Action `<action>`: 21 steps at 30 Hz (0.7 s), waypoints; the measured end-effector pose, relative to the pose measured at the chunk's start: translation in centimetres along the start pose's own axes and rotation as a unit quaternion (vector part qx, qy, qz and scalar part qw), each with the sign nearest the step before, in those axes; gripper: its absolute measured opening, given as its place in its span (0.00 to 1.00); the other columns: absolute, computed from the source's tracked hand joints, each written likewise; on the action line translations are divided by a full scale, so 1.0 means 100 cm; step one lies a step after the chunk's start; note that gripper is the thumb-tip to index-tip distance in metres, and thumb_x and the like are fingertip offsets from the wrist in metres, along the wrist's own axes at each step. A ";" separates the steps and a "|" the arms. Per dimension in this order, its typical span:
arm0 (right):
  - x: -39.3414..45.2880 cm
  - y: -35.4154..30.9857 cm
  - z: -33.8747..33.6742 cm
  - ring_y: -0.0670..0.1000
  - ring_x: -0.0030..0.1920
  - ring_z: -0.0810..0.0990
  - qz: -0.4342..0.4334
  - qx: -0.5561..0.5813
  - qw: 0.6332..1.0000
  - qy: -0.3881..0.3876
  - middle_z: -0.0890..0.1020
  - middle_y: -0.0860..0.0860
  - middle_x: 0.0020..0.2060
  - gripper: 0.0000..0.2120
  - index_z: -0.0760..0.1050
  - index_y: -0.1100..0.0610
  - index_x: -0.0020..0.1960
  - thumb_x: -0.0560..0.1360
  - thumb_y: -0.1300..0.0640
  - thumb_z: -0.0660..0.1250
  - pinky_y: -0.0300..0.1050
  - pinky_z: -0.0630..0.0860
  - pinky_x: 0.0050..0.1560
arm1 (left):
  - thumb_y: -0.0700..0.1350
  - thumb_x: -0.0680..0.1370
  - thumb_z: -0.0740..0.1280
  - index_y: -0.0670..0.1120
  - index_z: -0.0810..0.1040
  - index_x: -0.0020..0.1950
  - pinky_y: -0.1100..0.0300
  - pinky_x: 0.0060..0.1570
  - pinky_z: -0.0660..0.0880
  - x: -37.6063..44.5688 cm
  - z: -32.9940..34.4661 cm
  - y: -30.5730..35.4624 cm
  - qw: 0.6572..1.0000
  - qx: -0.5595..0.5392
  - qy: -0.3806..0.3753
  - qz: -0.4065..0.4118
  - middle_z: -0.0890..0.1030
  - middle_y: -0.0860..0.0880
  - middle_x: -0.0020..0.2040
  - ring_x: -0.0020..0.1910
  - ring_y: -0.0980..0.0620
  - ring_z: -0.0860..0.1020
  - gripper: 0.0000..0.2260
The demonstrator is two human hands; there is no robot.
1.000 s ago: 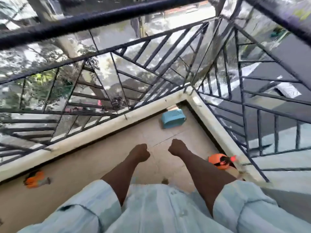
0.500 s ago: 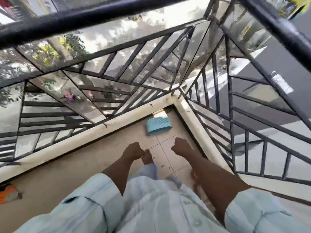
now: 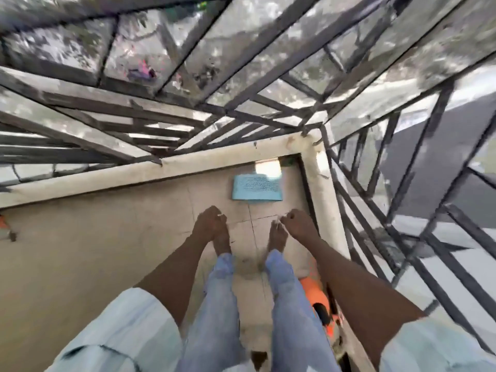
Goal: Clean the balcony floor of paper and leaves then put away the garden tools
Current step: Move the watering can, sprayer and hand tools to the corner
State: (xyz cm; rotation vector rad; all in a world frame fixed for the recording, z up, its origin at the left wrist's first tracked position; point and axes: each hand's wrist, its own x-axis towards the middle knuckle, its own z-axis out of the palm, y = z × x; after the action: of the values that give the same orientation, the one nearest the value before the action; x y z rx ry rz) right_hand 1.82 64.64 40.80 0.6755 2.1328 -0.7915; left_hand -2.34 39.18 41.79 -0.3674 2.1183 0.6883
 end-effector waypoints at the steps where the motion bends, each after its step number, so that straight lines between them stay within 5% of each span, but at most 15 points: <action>1: 0.021 0.004 0.000 0.54 0.38 0.72 0.007 0.005 1.000 -0.006 0.71 0.52 0.31 0.20 0.63 0.54 0.31 0.76 0.46 0.64 0.44 0.62 0.37 | 0.51 0.78 0.63 0.36 0.78 0.56 0.56 0.55 0.66 0.019 0.009 0.000 1.000 -0.026 0.006 -0.013 0.79 0.39 0.57 0.59 0.42 0.76 0.19; 5: 0.138 0.042 0.021 0.56 0.43 0.76 0.022 0.045 0.999 -0.014 0.77 0.56 0.39 0.18 0.71 0.55 0.36 0.79 0.44 0.60 0.46 0.65 0.41 | 0.48 0.80 0.65 0.42 0.80 0.49 0.53 0.54 0.72 0.128 0.071 -0.020 0.984 -0.162 0.033 -0.060 0.81 0.41 0.51 0.56 0.42 0.78 0.10; 7: 0.190 0.060 0.036 0.58 0.51 0.77 0.027 0.093 0.995 -0.003 0.80 0.57 0.50 0.19 0.78 0.58 0.49 0.80 0.44 0.57 0.47 0.67 0.46 | 0.49 0.81 0.62 0.46 0.78 0.50 0.49 0.57 0.73 0.178 0.101 -0.030 0.971 -0.227 0.033 -0.067 0.78 0.44 0.50 0.55 0.45 0.77 0.09; 11: 0.270 0.092 0.073 0.55 0.67 0.70 0.048 0.160 0.986 0.004 0.72 0.54 0.69 0.25 0.70 0.56 0.70 0.81 0.41 0.54 0.48 0.64 0.65 | 0.48 0.84 0.57 0.52 0.73 0.50 0.50 0.61 0.69 0.263 0.149 -0.050 0.939 -0.333 0.072 -0.055 0.73 0.52 0.54 0.55 0.51 0.73 0.06; 14: 0.310 0.108 0.106 0.50 0.68 0.69 0.036 0.242 0.969 -0.018 0.72 0.48 0.68 0.25 0.69 0.49 0.70 0.80 0.36 0.53 0.51 0.62 0.70 | 0.52 0.84 0.56 0.55 0.73 0.51 0.57 0.59 0.68 0.305 0.177 -0.066 0.913 -0.396 0.083 -0.062 0.74 0.57 0.54 0.53 0.57 0.72 0.07; 17: 0.320 0.106 0.127 0.43 0.55 0.76 0.038 0.300 0.953 -0.038 0.79 0.40 0.53 0.16 0.77 0.44 0.52 0.82 0.41 0.52 0.44 0.70 0.60 | 0.57 0.82 0.57 0.48 0.77 0.63 0.56 0.63 0.68 0.322 0.187 -0.072 0.887 -0.451 0.063 -0.080 0.78 0.53 0.62 0.59 0.55 0.74 0.18; 21: 0.311 0.089 0.139 0.47 0.53 0.80 0.049 0.336 0.940 0.024 0.82 0.45 0.51 0.26 0.80 0.48 0.53 0.76 0.31 0.53 0.46 0.75 0.54 | 0.65 0.75 0.58 0.49 0.80 0.42 0.53 0.49 0.71 0.315 0.180 -0.078 0.882 -0.432 0.168 -0.090 0.81 0.50 0.44 0.44 0.52 0.76 0.21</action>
State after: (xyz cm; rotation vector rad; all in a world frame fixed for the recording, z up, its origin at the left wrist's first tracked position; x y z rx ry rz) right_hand -3.84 67.16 6.11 1.1456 1.8315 -1.4802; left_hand -5.60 43.16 5.08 -1.2242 1.9263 1.5300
